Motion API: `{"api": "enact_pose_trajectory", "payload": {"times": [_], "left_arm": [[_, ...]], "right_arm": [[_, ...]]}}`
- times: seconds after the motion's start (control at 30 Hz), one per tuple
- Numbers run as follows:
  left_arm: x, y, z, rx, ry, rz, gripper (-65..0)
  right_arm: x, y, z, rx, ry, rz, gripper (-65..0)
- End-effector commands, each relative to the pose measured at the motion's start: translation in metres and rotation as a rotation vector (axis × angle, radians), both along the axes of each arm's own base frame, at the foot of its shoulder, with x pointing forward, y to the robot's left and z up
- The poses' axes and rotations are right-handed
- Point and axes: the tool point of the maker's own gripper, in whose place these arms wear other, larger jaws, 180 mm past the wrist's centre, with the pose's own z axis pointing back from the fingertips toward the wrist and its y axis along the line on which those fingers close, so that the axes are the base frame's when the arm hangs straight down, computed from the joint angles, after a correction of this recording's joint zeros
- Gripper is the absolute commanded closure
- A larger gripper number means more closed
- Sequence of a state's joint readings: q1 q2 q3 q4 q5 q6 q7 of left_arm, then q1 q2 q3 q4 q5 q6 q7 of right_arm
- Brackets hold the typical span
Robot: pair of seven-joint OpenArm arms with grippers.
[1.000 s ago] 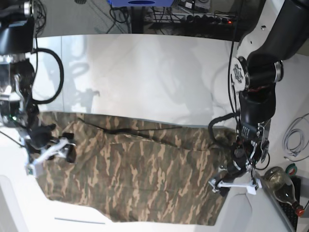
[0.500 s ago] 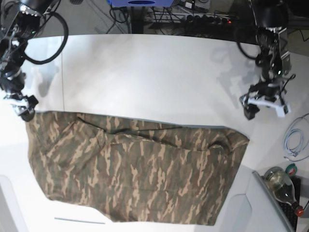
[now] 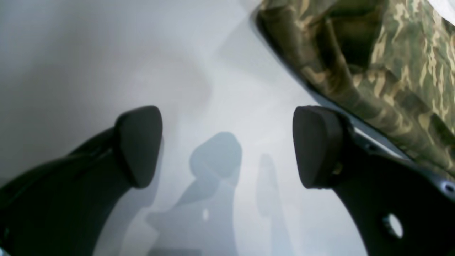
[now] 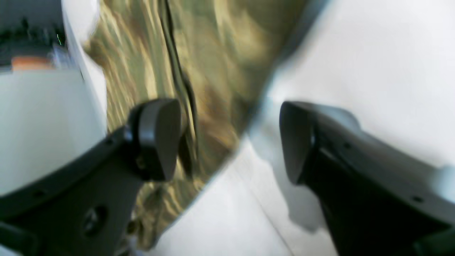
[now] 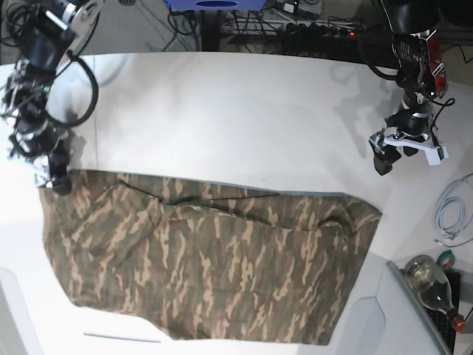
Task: Layout the t-shirt on the table in an organized manner, then fold the t-shirt properly
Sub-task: 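Release the shirt and raise both grippers, then grasp the shirt edge corners again with both grippers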
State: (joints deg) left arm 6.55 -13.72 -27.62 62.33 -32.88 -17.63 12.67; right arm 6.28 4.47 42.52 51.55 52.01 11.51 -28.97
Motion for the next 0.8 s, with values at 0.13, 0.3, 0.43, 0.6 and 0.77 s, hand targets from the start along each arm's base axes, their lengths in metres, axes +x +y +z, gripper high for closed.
{"api": "enact_pose_trajectory", "payload": {"times": [0.13, 0.3, 0.43, 0.6, 0.77], "left_arm": [[0.015, 0.006, 0.015, 0.015, -0.053, 0.003, -54.6], [0.024, 0.002, 0.015, 0.015, -0.050, 0.007, -54.6], [0.034, -0.012, 0.000, 0.007, 0.001, -0.017, -54.6], [0.053, -0.021, -0.009, -0.032, 0.010, -0.011, -54.6], [0.072, -0.015, -0.014, -0.069, 0.018, 0.026, -54.6]], "right_arm": [[0.007, -0.019, -0.014, -0.007, 0.041, -0.062, -41.7], [0.010, -0.018, -0.015, 0.000, 0.039, -0.056, -19.2], [0.010, -0.018, -0.015, 0.001, 0.040, -0.055, -0.5], [0.007, -0.017, -0.017, 0.003, 0.046, -0.055, 0.0], [0.006, -0.016, -0.017, 0.003, 0.048, -0.054, 0.0]]}}
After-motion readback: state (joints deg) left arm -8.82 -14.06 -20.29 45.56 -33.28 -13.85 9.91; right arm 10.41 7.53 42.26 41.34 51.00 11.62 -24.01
